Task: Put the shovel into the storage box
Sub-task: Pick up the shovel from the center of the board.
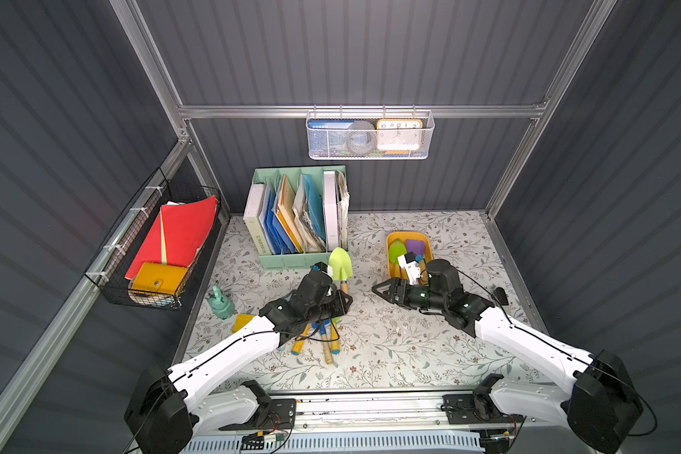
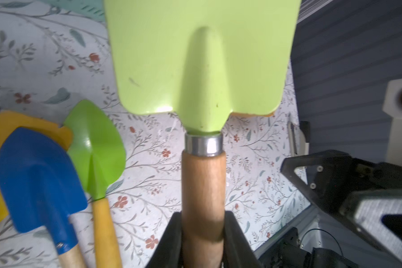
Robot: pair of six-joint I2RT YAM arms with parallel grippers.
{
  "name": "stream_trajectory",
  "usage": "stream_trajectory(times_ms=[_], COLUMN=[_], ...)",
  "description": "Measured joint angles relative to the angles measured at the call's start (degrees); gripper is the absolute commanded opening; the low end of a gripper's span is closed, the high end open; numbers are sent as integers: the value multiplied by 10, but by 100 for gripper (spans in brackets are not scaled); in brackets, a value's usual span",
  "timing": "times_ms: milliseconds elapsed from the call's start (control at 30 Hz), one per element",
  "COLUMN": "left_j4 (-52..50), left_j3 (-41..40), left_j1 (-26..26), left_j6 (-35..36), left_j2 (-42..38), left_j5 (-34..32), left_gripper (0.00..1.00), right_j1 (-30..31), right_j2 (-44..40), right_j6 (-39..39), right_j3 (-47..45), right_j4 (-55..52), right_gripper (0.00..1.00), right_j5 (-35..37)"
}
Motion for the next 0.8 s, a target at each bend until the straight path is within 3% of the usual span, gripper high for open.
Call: stream_trajectory(times_ms=[367, 800], left_j4=[129, 219], left_j3=[-3, -21], left_j1=[0, -3], left_j6=[7, 5], left_j2=[-3, -2], left_j5=[101, 198], left_gripper=[8, 6], right_j1=[0, 0], right_j2=[10, 37], right_j6=[75, 114], right_j3=[-18, -29], right_j4=[189, 273], right_gripper=[66, 54], right_j5=[-99, -113])
